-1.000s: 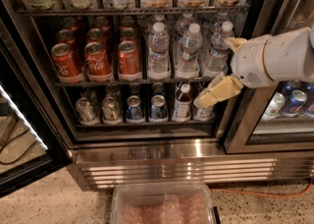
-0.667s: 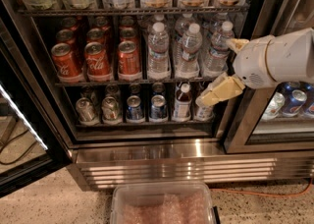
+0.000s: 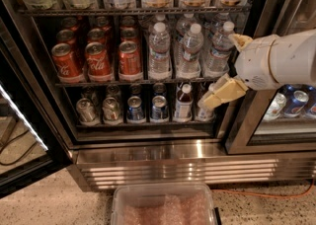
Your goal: Pick water bottle from middle shelf of fridge
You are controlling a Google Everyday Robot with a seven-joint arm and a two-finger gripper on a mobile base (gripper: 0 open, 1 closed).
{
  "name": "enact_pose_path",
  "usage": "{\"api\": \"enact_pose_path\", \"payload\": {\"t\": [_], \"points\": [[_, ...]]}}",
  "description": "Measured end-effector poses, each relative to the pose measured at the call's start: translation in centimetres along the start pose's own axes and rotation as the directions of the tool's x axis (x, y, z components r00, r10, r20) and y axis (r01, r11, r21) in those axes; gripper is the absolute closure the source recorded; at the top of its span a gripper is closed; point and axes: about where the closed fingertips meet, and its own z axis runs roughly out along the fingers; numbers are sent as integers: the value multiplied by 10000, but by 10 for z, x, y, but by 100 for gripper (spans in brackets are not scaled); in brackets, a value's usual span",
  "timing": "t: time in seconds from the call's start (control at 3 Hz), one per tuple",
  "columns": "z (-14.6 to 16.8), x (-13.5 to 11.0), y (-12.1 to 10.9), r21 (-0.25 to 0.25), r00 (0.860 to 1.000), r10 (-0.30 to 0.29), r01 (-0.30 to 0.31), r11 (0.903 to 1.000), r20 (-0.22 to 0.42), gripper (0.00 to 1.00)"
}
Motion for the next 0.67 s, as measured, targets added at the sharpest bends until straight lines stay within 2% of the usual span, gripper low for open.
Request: {"api": "enact_pose_path", "payload": {"t": [0.33,0.67], "points": [[-4,-16,-12,810,9957,-924,912,9925,106,1],[-3,-28,-32,1615,9897,-1428,1395,9770,89,1]]}}
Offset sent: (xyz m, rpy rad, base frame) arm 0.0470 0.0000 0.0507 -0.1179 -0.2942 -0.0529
